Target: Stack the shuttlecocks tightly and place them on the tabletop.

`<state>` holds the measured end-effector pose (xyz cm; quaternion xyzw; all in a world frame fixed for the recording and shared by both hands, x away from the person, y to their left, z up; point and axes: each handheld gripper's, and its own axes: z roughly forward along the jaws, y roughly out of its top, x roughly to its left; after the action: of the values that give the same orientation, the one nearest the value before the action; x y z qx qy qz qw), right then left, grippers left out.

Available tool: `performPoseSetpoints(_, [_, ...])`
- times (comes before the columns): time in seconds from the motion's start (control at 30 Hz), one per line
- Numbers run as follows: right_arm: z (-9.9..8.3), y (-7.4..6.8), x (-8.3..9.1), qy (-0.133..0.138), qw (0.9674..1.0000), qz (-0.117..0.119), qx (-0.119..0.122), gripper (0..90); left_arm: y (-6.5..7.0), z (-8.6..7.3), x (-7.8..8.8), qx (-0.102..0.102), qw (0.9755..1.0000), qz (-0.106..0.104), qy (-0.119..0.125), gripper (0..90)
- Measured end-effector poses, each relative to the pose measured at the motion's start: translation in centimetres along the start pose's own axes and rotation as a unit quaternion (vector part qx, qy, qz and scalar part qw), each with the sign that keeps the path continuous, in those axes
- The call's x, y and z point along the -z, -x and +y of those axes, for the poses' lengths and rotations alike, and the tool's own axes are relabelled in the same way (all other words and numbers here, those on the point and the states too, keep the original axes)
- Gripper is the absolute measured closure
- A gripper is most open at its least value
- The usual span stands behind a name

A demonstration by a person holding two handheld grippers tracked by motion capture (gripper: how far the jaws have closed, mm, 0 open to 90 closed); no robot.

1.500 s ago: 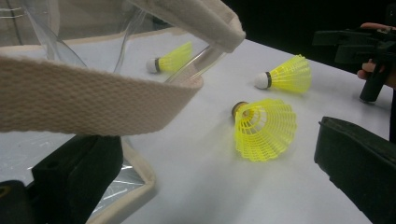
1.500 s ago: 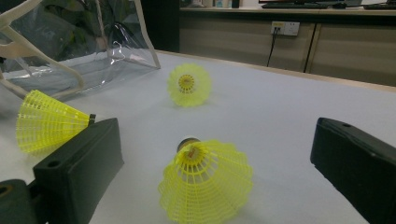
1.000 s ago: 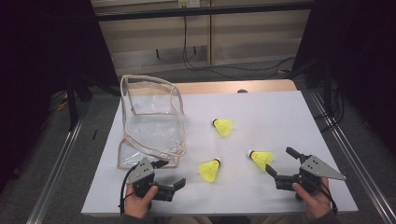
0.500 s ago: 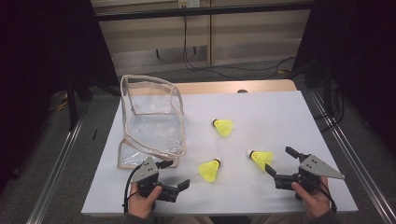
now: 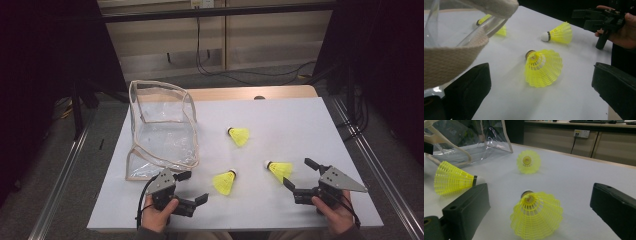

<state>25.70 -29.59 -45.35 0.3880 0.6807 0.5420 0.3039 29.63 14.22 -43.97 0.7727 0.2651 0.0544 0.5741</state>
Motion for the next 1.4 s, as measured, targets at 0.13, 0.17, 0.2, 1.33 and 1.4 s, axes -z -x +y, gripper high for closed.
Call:
performPoseSetpoints(0.13, [0.1, 0.1, -0.2, -0.001, 1.0000, 0.000, -0.002, 1.7, 0.6, 0.1, 0.0, 0.000, 1.0000, -0.005, 0.003, 2.9])
performPoseSetpoints(0.17, [0.1, 0.0, -0.3, 0.002, 1.0000, 0.003, -0.003, 1.8, 0.7, 0.1, -0.1, -0.001, 1.0000, -0.007, 0.000, 2.8])
performPoseSetpoints(0.2, [0.2, -0.1, -0.4, 0.001, 1.0000, 0.006, 0.000, 1.8, 1.0, 0.0, -0.2, -0.003, 0.9999, -0.013, -0.005, 2.8])
performPoseSetpoints(1.33, [0.4, 0.6, -0.7, 0.000, 1.0000, -0.008, -0.001, 2.1, 2.8, 0.7, -4.0, -0.002, 0.9988, -0.024, -0.042, 3.0])
performPoseSetpoints(1.4, [0.3, 0.6, -0.8, -0.004, 1.0000, -0.007, 0.002, 2.1, 2.7, 0.8, -4.1, -0.006, 0.9985, -0.022, -0.049, 3.0])
